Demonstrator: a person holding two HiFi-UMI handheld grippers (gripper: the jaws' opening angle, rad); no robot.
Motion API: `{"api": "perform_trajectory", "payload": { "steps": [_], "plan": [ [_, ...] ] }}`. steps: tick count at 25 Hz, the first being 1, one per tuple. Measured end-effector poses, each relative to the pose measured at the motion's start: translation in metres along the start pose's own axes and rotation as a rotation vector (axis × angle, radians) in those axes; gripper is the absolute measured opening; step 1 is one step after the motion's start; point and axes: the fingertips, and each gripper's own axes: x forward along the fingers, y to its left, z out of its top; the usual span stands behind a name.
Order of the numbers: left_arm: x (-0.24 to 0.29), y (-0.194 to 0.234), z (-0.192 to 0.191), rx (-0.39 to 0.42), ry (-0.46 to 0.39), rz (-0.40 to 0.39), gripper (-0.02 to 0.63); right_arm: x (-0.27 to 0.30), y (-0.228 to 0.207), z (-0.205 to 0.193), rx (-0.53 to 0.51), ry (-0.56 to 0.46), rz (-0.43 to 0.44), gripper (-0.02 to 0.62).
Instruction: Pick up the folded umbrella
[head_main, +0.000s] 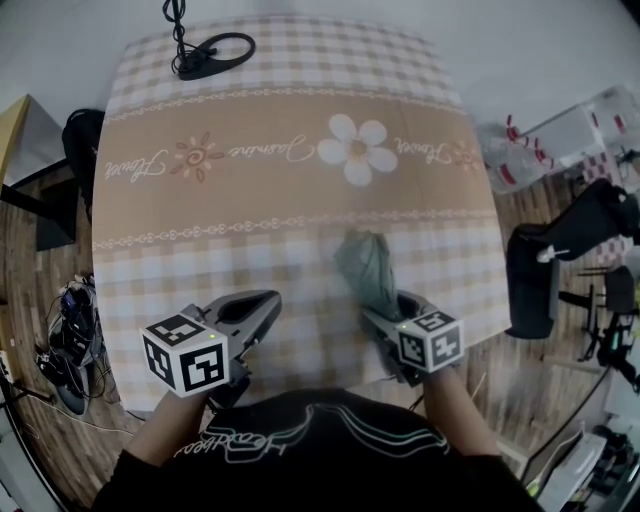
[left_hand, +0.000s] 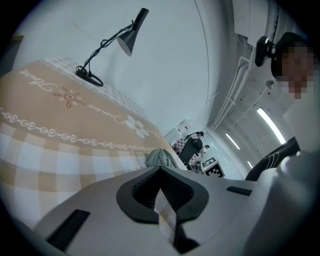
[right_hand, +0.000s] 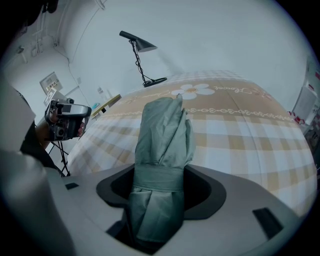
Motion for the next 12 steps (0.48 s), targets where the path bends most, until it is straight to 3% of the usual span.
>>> {"api": "perform_trajectory", "payload": {
  "steps": [12],
  "plan": [
    [-0.018,-0.037,-0.032,0.027,-0.038,0.037,-0.003,-0.039,0.020,0.010,0.063,-0.175,0.083,0.272]
  ]
}}
